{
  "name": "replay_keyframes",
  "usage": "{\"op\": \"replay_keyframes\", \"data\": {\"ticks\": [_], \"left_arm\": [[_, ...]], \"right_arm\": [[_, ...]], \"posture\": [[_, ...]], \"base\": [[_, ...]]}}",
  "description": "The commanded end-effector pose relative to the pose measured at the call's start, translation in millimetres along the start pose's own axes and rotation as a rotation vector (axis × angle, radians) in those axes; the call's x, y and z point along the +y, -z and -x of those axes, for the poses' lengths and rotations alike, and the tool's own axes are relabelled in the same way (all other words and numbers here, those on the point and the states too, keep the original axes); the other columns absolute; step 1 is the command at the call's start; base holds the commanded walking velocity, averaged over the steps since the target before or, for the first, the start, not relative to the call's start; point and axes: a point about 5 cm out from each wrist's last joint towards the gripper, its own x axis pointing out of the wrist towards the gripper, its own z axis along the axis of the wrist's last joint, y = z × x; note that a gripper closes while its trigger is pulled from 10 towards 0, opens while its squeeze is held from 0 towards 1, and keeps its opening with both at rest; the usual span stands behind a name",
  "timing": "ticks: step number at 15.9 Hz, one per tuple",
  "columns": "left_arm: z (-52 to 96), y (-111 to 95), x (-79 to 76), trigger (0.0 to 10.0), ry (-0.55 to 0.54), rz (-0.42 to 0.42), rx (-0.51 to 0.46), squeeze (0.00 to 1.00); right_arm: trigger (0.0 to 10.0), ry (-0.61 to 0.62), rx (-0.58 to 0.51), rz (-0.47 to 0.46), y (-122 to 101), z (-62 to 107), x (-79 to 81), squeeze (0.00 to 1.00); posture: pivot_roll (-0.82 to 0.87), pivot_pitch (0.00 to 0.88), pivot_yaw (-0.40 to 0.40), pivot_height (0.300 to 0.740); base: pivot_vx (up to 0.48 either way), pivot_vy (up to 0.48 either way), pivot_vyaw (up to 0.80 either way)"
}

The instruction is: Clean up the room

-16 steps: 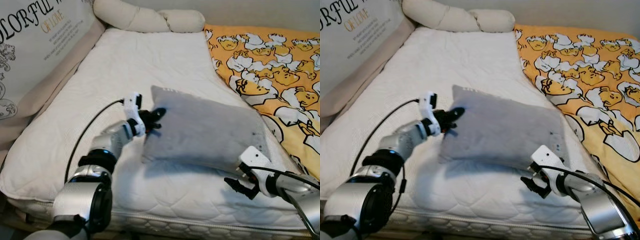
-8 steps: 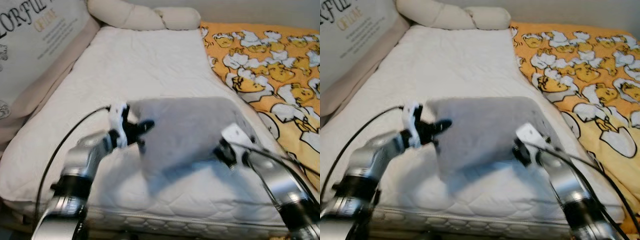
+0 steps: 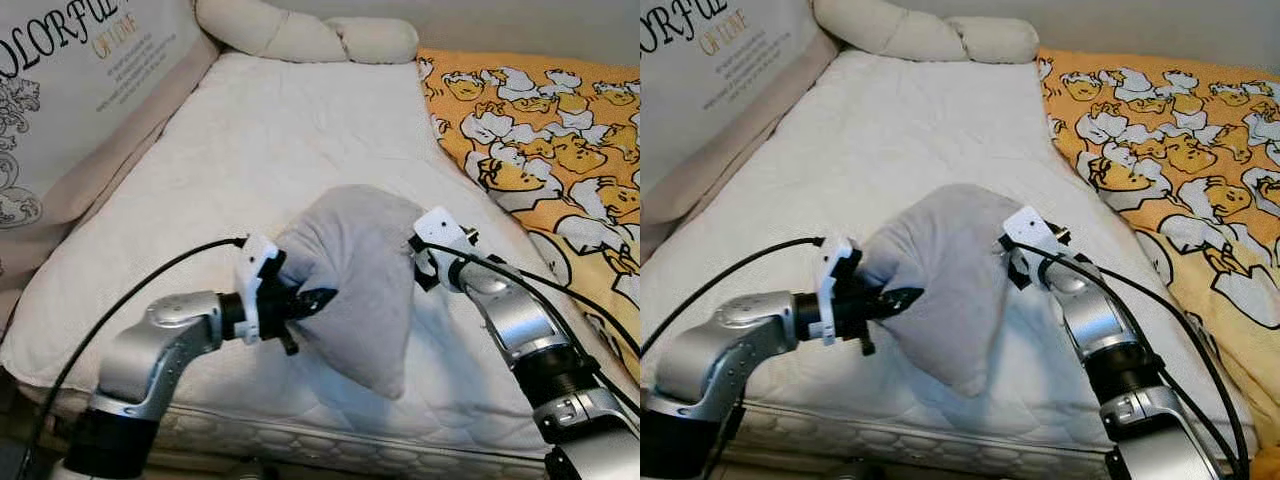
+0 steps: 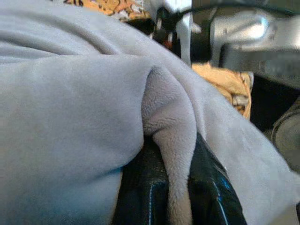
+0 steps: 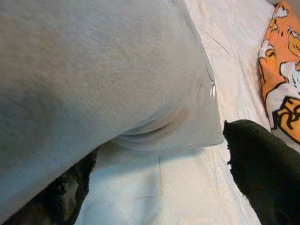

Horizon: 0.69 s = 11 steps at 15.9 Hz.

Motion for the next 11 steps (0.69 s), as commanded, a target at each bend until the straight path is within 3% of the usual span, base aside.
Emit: {"op": "replay_keyframes", "data": {"ticks": [1,2,3,4,5,6,8,11], "left_arm": [[-14.1,-8.3,-12.9,2.3,0.057,-0.043,-0.015,0.00],[-16.8,-8.6,-14.4,2.3,0.058,-0.048,-0.015,0.00],[-25.0,-9.5,-15.0,10.0,0.050,-0.058,-0.022,0.00],[-25.0,-9.5,-15.0,10.0,0.050,-0.058,-0.022,0.00],[-32.5,-11.2,-17.2,10.0,0.055,-0.065,-0.028,0.54],[-43.0,-19.0,-25.6,10.0,0.109,-0.063,-0.052,1.00],[-36.4,-23.1,-35.0,10.0,0.206,-0.109,-0.023,1.00],[-20.1,-23.7,-36.0,10.0,0.261,-0.147,0.026,1.00]], "right_arm": [[10.0,0.000,-0.051,0.009,-9.6,-0.2,-2.5,0.00],[10.0,0.003,-0.048,0.009,-7.8,0.0,-3.5,0.00],[10.0,0.009,-0.041,0.005,-4.1,1.3,-5.1,0.00],[10.0,0.009,-0.041,0.005,-4.1,1.3,-5.1,0.00],[10.0,0.015,-0.035,0.000,-0.8,2.3,-6.6,0.00],[10.0,0.024,-0.029,-0.007,3.5,4.1,-8.8,0.00],[10.0,0.029,-0.029,-0.012,6.0,5.8,-10.8,0.00],[10.0,0.032,-0.023,-0.019,11.0,7.9,-13.1,0.00]], "posture": [[-0.06,0.000,-0.023,0.740],[-0.06,0.000,-0.023,0.740],[-0.07,0.000,-0.018,0.740],[-0.07,0.000,-0.018,0.740],[-0.07,0.000,-0.013,0.740],[-0.08,0.000,-0.006,0.740],[-0.08,0.000,-0.003,0.740],[-0.08,0.000,-0.004,0.740]], "base": [[0.000,0.000,0.00],[0.000,0.000,0.00],[0.000,0.000,0.00],[0.000,0.000,0.00],[0.000,0.000,0.00],[0.000,0.000,0.00],[0.000,0.000,0.00],[0.000,0.000,0.00]]}}
